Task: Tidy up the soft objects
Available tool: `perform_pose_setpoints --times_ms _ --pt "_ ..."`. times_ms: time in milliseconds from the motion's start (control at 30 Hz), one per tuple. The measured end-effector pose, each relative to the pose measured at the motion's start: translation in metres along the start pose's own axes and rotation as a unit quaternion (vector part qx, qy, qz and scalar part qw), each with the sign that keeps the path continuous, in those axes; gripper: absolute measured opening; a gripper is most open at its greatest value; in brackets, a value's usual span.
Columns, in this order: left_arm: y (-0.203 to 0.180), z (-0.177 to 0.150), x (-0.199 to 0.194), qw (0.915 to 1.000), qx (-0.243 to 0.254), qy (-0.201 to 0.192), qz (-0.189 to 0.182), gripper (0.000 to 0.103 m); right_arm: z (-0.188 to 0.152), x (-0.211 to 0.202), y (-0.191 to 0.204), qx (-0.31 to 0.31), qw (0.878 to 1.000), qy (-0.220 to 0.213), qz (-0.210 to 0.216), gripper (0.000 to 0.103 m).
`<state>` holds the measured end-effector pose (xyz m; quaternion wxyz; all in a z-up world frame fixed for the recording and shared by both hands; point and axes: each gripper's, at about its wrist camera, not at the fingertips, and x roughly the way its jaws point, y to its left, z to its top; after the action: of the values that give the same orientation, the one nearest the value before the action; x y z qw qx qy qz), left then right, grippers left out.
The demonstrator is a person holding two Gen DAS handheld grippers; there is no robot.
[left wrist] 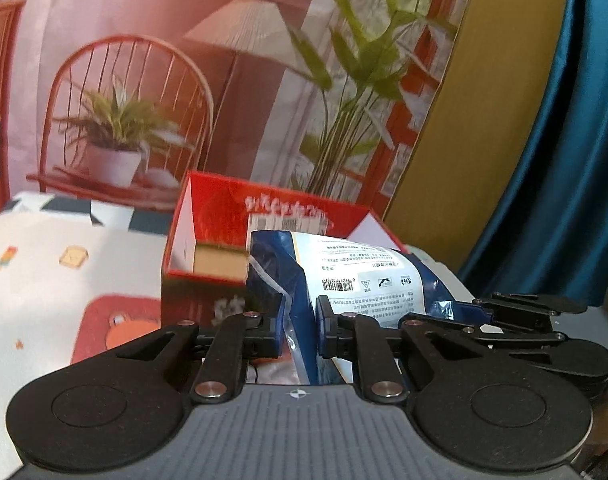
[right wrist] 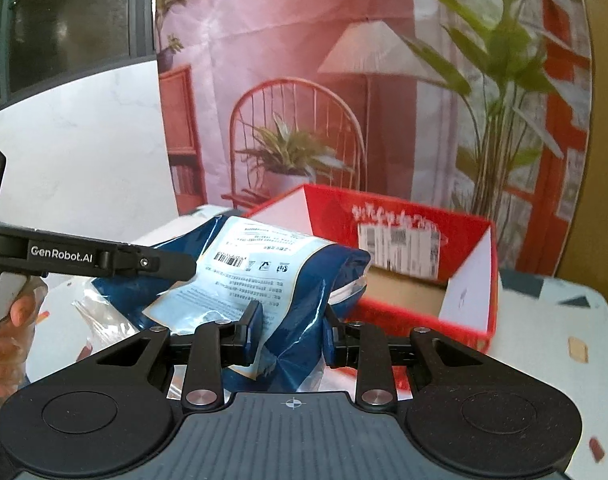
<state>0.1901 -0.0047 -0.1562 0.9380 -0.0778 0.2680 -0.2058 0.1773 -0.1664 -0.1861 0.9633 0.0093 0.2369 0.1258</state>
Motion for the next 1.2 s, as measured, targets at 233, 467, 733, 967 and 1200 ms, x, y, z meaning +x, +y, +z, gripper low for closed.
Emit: perform_pose_setpoints --times_ms 233,467,733,967,1200 --pt "-0.004 0.024 0.005 0.9997 0.015 -0.017 0.010 0.016 0.028 0.011 -0.009 -0.013 1.000 -0.006 0.011 0.027" --pt "-0.013 0.051 0.033 0.9984 0.049 -0.020 0.022 0.016 0.049 0.034 -0.028 -0.024 1.000 0.003 0.010 0.027" --pt "-0.014 0.068 0.070 0.9968 0.075 -0.003 0.028 0.016 0.063 0.060 -0.054 -0.073 0.996 0.031 0.026 0.027" --pt "0.004 0.079 0.108 0.9981 0.046 0.028 0.032 0.016 0.070 0.089 -0.066 -0.108 0.992 0.059 0.029 0.027" --pt "0.018 0.083 0.137 0.9971 0.026 0.060 0.040 0.016 0.070 0.118 -0.075 -0.104 0.992 0.073 0.009 0.026"
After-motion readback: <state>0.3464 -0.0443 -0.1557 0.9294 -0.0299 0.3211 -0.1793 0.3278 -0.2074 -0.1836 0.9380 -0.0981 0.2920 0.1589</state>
